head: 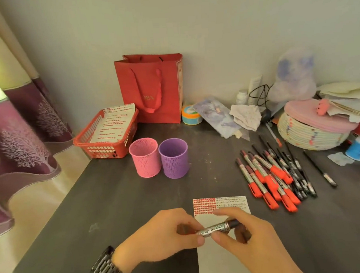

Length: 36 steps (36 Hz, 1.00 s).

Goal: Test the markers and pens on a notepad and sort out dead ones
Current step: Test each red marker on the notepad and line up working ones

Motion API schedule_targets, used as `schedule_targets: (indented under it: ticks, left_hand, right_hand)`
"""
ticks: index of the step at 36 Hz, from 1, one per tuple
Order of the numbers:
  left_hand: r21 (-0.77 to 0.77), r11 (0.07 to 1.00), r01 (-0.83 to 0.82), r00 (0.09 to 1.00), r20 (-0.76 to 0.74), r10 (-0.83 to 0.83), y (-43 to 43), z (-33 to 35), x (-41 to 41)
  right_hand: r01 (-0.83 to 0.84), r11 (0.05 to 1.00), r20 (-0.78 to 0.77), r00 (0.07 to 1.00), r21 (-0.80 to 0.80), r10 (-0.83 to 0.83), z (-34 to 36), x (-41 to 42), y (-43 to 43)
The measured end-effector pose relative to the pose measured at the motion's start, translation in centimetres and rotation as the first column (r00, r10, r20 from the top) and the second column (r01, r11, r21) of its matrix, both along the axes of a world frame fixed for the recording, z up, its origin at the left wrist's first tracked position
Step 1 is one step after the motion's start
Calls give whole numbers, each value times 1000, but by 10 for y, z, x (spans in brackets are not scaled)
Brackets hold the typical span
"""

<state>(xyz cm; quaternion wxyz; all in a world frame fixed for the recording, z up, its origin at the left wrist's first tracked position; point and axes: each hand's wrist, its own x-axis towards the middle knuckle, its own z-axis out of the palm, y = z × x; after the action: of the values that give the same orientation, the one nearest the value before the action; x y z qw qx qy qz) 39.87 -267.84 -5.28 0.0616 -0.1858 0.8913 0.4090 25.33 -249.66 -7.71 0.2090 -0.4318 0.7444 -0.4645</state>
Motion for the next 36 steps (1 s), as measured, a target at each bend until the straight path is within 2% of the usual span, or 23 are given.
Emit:
schedule_targets:
  ticks: [3,6,9,13,16,21,25,28,30,32,34,36]
  left_hand:
    - [-23,992,-123,981,-152,118,-12,1,14]
    - [10,958,-287,904,-329,274,-29,8,27]
    - [126,891,-436,777,-447,444,-50,21,34]
    - [215,807,-550,579,-598,554,-76,42,31]
    - [247,731,-636,450,-650,612,-98,51,22]
    - [306,670,-676,380,-634,673,-121,54,3]
    - [329,668,-667,374,-628,683,-124,50,-9]
    - [344,642,-685,330,-639,695,-117,38,-11]
    - [332,658,-676,319,-673,667,-107,27,-8]
    - [219,695,-685,353,-735,579,-95,11,-1]
    - [-2,708,-707,446,-778,443,-85,-8,6]
    - [-112,732,-672,543,-747,384,-77,-24,14]
  right_hand:
    - [-6,999,-22,1000,54,7,3,-7,-10]
    - [17,995,-119,993,97,-5,0,-19,-15]
    - [11,983,-263,964,183,38,-8,-28,-18]
    - [51,948,-386,919,313,78,-26,-35,-22]
    - [91,936,-397,916,339,54,-41,-35,-23]
    - [139,926,-447,894,351,35,-57,-34,-23]
    - [143,928,-454,890,345,31,-60,-37,-24]
    - [136,934,-450,892,332,30,-61,-39,-22]
    - [143,937,-452,892,319,18,-62,-39,-21]
    - [144,937,-464,886,319,22,-62,-38,-20]
    - [139,935,-469,883,327,33,-62,-38,-19]
    - [136,931,-479,877,338,46,-63,-38,-19]
